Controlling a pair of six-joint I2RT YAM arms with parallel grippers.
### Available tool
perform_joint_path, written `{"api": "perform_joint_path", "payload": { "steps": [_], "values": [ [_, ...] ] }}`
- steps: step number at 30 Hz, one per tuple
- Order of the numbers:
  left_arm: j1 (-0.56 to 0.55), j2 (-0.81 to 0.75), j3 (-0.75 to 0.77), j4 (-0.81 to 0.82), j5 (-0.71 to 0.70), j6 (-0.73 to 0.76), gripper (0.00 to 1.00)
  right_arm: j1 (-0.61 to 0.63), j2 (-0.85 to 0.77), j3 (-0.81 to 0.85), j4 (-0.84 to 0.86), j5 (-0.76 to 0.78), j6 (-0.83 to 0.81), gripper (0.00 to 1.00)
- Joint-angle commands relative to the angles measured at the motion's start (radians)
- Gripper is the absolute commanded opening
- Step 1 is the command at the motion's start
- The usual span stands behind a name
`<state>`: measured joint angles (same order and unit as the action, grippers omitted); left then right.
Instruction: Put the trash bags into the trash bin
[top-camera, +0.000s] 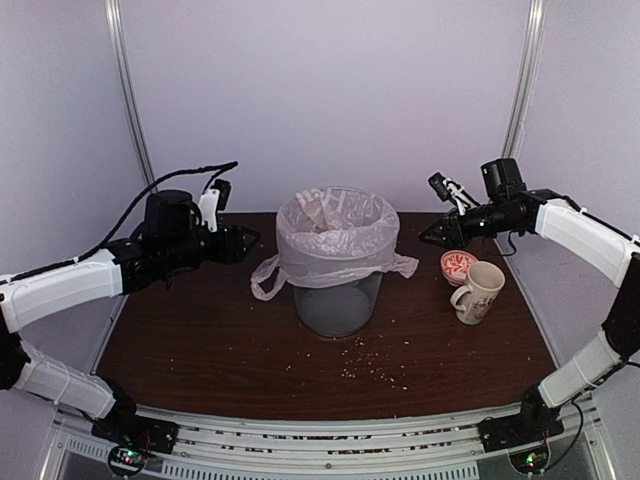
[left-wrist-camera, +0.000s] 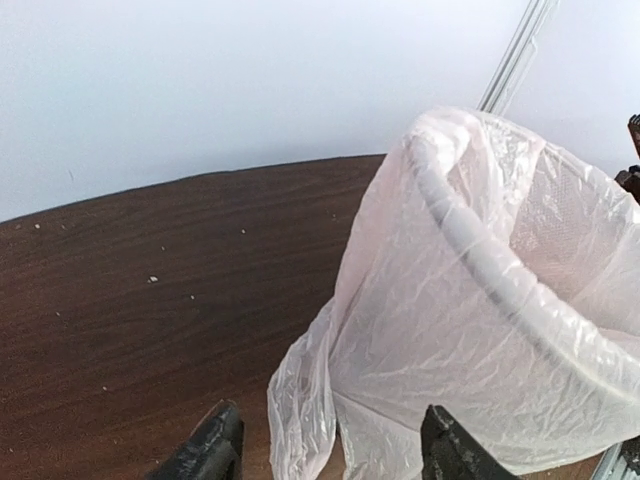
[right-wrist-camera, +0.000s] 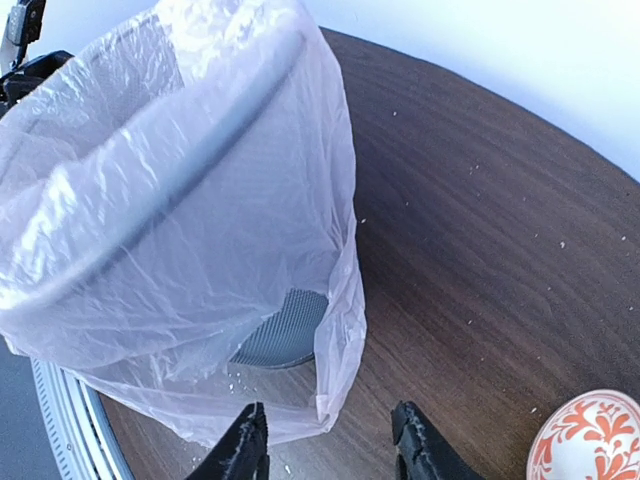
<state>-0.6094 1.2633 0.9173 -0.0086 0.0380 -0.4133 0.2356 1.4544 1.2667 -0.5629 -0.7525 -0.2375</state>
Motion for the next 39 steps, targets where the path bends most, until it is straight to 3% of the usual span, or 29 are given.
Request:
{"api": "perform_joint_path", "payload": {
  "steps": [1,8,15,28,39],
  "values": [
    [0.0,0.012,-0.074,0.033,0.057,-0.081,0.62,-0.001,0.02,-0.076,0.038,-0.047,0.028,0.44],
    [0.0,0.122,-0.114,0.151,0.111,-0.139,0.62,0.011,0.138,-0.048,0.052,-0.155,0.083,0.59],
    [-0.006,0.256,-0.191,0.312,0.147,-0.188,0.6,0.064,0.249,-0.054,0.026,-0.177,0.068,0.6],
    [-0.009,0.412,-0.27,0.444,0.13,-0.205,0.56,0.098,0.321,-0.11,0.086,-0.016,0.101,0.52],
    [0.001,0.432,-0.255,0.373,-0.018,-0.204,0.55,0.119,0.302,-0.132,0.142,0.325,0.161,0.44]
  ]
}}
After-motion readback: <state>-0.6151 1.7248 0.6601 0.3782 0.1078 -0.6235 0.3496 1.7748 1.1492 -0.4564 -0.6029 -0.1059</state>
